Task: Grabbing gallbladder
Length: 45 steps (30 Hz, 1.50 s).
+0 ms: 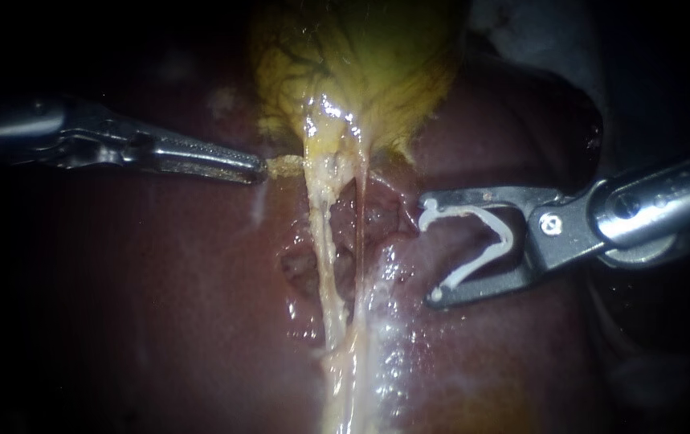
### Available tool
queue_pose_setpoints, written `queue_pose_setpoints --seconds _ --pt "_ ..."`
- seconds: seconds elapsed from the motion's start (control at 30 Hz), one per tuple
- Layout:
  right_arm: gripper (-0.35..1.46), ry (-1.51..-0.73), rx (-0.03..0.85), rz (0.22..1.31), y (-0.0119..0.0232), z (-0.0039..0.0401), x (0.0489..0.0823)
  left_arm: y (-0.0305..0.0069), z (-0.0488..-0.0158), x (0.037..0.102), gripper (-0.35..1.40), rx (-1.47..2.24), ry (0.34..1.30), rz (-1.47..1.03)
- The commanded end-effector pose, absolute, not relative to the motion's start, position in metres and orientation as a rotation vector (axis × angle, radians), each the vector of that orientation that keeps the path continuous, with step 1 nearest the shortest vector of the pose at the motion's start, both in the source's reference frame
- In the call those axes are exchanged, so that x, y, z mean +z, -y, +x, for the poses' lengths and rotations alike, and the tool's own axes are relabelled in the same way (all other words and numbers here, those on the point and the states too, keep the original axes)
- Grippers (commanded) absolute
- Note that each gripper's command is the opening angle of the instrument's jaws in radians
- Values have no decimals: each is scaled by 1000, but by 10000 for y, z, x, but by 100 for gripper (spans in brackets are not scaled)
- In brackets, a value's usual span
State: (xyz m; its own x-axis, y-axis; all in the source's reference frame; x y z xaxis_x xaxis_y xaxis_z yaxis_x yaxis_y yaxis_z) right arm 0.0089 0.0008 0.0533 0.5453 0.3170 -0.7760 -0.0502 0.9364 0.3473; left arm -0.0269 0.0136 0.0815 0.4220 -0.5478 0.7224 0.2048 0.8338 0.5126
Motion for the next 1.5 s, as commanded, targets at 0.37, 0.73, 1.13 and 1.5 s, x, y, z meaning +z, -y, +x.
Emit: queue_pose_setpoints --seconds 0.37,0.73,1.13,1.5 --pt "58 -973 222 300 -8 88 533 -137 -269 815 42 -486 1044 373" --pt "58 -973 222 300 -8 88 533 -143 -274 821 66 -499 1054 358" --pt "58 -973 221 301 -8 87 533 -140 -311 843 53 -529 1049 365" --pt "58 -973 221 300 -8 87 533 -137 -328 857 41 -555 1047 387"
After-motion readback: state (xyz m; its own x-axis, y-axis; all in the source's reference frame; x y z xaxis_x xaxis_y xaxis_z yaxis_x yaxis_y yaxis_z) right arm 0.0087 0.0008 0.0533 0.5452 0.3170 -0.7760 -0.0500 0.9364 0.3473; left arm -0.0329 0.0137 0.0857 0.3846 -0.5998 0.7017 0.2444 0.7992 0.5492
